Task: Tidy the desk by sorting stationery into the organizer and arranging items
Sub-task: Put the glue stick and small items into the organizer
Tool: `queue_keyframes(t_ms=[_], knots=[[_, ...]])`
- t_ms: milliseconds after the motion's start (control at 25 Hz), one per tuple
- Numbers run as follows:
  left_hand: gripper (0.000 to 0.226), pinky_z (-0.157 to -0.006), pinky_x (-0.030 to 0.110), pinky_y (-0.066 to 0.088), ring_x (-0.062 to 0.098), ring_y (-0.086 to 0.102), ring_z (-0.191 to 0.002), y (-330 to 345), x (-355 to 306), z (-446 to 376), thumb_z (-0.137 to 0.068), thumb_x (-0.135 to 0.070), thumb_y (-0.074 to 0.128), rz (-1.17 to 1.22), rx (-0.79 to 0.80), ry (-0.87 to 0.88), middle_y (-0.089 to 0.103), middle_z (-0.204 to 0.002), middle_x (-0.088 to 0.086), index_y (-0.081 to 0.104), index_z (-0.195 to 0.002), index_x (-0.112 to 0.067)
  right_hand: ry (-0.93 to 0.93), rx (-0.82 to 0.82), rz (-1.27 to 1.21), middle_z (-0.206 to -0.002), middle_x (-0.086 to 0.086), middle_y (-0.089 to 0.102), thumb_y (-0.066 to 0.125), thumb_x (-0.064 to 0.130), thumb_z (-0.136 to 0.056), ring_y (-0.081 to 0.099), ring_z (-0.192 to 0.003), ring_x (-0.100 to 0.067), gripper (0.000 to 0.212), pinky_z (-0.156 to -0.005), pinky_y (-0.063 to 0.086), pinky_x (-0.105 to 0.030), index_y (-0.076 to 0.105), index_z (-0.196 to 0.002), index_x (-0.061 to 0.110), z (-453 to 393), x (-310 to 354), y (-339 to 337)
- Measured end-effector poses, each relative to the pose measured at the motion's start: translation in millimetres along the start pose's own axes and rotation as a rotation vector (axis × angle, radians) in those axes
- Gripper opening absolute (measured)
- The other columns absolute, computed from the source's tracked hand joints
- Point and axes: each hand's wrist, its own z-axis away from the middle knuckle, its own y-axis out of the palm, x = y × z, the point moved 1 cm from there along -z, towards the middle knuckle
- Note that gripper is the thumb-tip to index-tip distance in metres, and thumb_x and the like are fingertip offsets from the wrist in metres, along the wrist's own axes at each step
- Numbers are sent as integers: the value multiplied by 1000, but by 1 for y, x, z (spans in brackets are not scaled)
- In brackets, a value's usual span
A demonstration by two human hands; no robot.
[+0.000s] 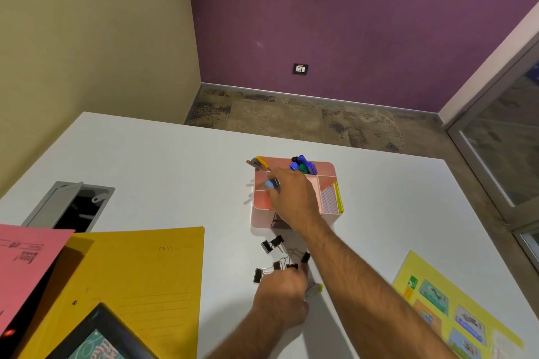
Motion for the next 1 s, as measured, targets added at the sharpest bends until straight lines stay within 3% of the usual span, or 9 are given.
queue_keyframes(t_ms=[120,320,400,480,560,680,760,880,1000], knots=[[50,-39,21,42,16,57,-48,7,4,1,-43,-32,77,75,-91,56,58,-59,-8,57,-87,-20,-10,9,-1,-108,-2,70,63,26,-94,61,-96,-18,25,-83,52,-31,66,-117,19,-3,-2,3],[32,-72,29,51,14,61,-78,-24,16,-1,-68,-40,65,408,28,-230,68,-84,-9,63,-98,-28,37,29,-57,-117,0,70,63,25,-93,62,-102,-17,29,-84,52,-28,66,-122,22,0,-15,5],[22,-65,29,49,10,54,-64,-40,21,-3,-66,-38,69,705,50,-271,59,-68,-11,67,-85,-27,80,-23,-212,-112,3,72,68,26,-89,66,-94,-13,26,-78,52,-23,69,-115,21,3,-21,1],[17,-60,26,49,6,50,-59,-53,27,-1,-69,-24,77,1003,-64,-314,57,-63,-14,73,-86,-24,95,-57,-413,-98,6,74,76,28,-82,67,-82,-11,20,-72,52,-22,74,-100,20,6,-25,-6],[22,-59,18,49,1,53,-60,-68,31,-3,-74,-6,80,1151,-221,-383,64,-67,-14,75,-90,-20,74,-7,-613,-91,3,74,81,28,-79,68,-83,-13,19,-73,55,-26,75,-93,18,10,-27,-15],[26,-62,12,48,-3,55,-65,-91,42,-14,-79,-2,77,1166,-421,-412,68,-80,-4,74,-99,-18,15,205,-785,-98,-5,75,82,29,-75,69,-96,-20,30,-81,59,-38,74,-101,17,13,-30,-28],[31,-67,15,51,-3,58,-70,-99,52,-20,-78,-2,77,1145,-497,-415,68,-85,-4,73,-99,-25,-50,327,-746,-103,-2,74,84,33,-68,68,-101,-22,43,-89,57,-38,73,-108,20,14,-29,-32],[38,-70,23,56,5,60,-77,-99,63,-23,-77,-3,78,1116,-525,-388,69,-90,-2,70,-100,-32,-73,349,-679,-103,-1,73,88,31,-61,66,-98,-19,57,-91,55,-35,71,-115,22,12,-26,-35],[28,-71,21,54,8,63,-82,-96,74,-18,-76,-20,78,1053,-583,-379,70,-92,-4,69,-103,-26,-51,293,-639,-95,1,70,92,19,-61,60,-81,-6,55,-79,55,-24,72,-112,22,12,-18,-40]])
